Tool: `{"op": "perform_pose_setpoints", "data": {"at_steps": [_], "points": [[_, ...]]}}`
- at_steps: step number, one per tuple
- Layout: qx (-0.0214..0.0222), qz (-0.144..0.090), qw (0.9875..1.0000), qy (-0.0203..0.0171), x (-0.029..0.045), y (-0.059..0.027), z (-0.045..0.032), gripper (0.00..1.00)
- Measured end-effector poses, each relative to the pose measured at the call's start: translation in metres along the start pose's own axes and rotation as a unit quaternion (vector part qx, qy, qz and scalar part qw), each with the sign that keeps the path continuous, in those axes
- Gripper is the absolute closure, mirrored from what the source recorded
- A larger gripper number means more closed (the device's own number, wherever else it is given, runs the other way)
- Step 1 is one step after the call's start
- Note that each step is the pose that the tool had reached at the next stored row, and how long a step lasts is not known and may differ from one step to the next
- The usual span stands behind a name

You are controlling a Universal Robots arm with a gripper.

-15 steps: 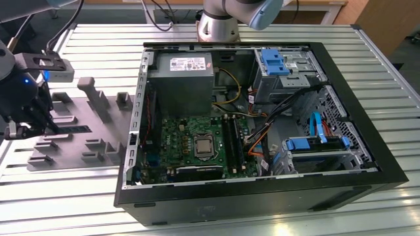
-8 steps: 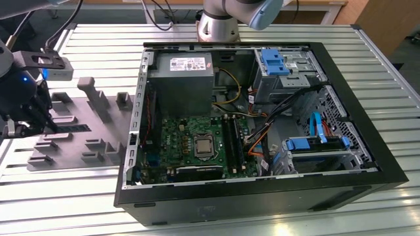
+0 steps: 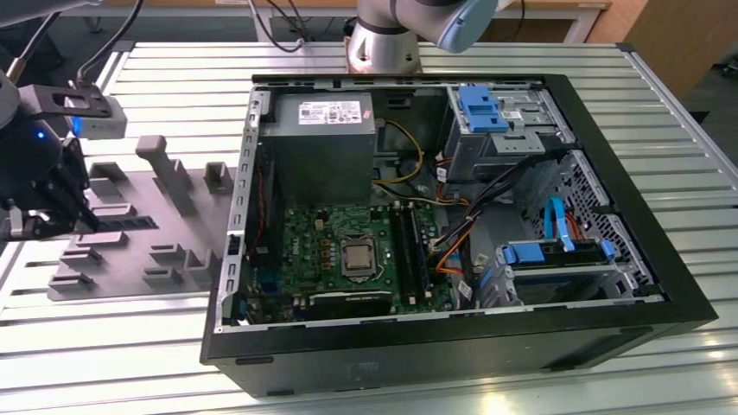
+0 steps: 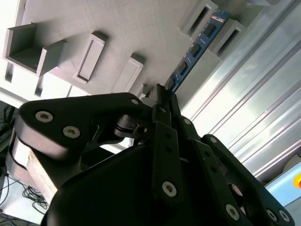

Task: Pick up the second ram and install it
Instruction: 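Pick up the second ram and move it above second insertion slot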

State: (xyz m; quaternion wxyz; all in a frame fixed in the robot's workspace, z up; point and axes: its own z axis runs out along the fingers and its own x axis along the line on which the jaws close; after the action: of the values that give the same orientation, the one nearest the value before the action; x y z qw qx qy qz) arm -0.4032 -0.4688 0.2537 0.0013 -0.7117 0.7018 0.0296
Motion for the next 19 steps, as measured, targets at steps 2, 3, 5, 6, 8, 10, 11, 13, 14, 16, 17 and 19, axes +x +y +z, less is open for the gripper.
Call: {"op": "perform_pose_setpoints", "data": {"at_steps": [2,3,5,6,8,10,11,13,14,16,17,19], "points": [[0.0,0.0,1.0,0.0,-0.0001,0.0,-0.0013,0.86],[0.0,0.0,1.0,0.0,-0.0002,0.0001,-0.0018,0.86],[0.0,0.0,1.0,0.0,-0.0003,0.0001,-0.003,0.86],[0.0,0.0,1.0,0.0,-0.0004,0.0001,-0.0035,0.86],[0.0,0.0,1.0,0.0,-0.0005,0.0002,-0.0047,0.86],[-0.0001,0.0,1.0,0.0,-0.0007,0.0002,-0.0059,0.86],[0.0,0.0,1.0,0.0,-0.0008,0.0002,-0.0064,0.86],[-0.0001,0.0,1.0,0.0001,-0.001,0.0003,-0.0078,0.86],[0.0,0.0,1.0,0.0,-0.001,0.0003,-0.0083,0.86],[0.0,0.0,1.0,0.0,-0.0012,0.0004,-0.0095,0.86],[-0.0001,0.0,1.0,0.0,-0.0013,0.0004,-0.0102,0.86],[-0.0001,0.0,1.0,0.0,-0.0014,0.0004,-0.0114,0.86]]}}
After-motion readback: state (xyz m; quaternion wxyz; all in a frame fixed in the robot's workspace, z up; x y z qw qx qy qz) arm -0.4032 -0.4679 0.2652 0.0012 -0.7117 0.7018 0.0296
